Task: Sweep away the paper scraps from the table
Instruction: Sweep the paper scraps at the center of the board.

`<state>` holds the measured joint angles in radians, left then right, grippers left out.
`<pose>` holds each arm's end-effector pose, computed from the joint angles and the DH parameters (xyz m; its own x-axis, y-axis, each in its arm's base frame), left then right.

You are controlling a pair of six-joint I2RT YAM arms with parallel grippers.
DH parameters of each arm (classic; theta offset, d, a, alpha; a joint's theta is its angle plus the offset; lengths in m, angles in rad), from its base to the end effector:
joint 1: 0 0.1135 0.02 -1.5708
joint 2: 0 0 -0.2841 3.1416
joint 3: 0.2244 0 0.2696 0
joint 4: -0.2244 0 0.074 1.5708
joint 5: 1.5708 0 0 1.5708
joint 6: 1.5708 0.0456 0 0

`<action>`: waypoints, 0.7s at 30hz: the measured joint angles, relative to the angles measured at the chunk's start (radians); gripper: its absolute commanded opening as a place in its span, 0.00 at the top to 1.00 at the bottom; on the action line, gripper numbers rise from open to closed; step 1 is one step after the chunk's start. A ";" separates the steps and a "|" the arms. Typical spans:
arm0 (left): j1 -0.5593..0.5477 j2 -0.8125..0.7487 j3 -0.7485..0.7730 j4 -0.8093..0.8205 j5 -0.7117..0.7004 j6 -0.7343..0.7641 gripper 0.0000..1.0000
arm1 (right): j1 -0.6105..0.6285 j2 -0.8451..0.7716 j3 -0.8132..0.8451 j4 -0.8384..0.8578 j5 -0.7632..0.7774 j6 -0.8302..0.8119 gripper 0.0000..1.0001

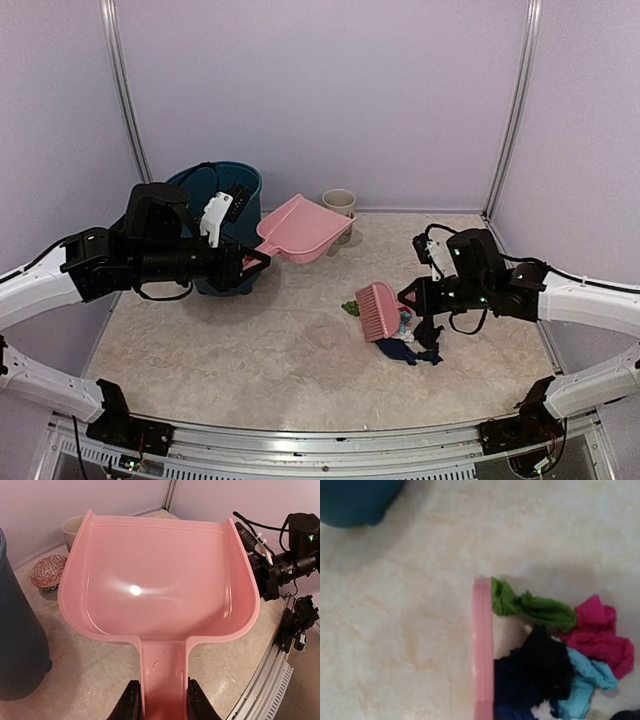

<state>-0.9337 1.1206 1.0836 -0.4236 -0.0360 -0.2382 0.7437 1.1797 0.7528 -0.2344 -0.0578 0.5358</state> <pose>0.1610 -0.2147 0.3664 -0.4420 0.2008 -0.8743 0.6996 0.6872 -0.1958 0.1970 0.1848 0.2485 -0.7508 0.0018 -0.6605 -0.3793 0.8175 0.4334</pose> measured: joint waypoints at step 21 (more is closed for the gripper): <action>-0.203 0.140 -0.095 -0.134 -0.134 -0.152 1.00 | -0.034 -0.131 0.219 -0.245 0.414 -0.233 1.00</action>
<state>-1.1366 1.2602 0.9882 -0.5579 -0.1699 -0.3901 0.7101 1.0485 0.9718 -0.4797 0.3561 0.3031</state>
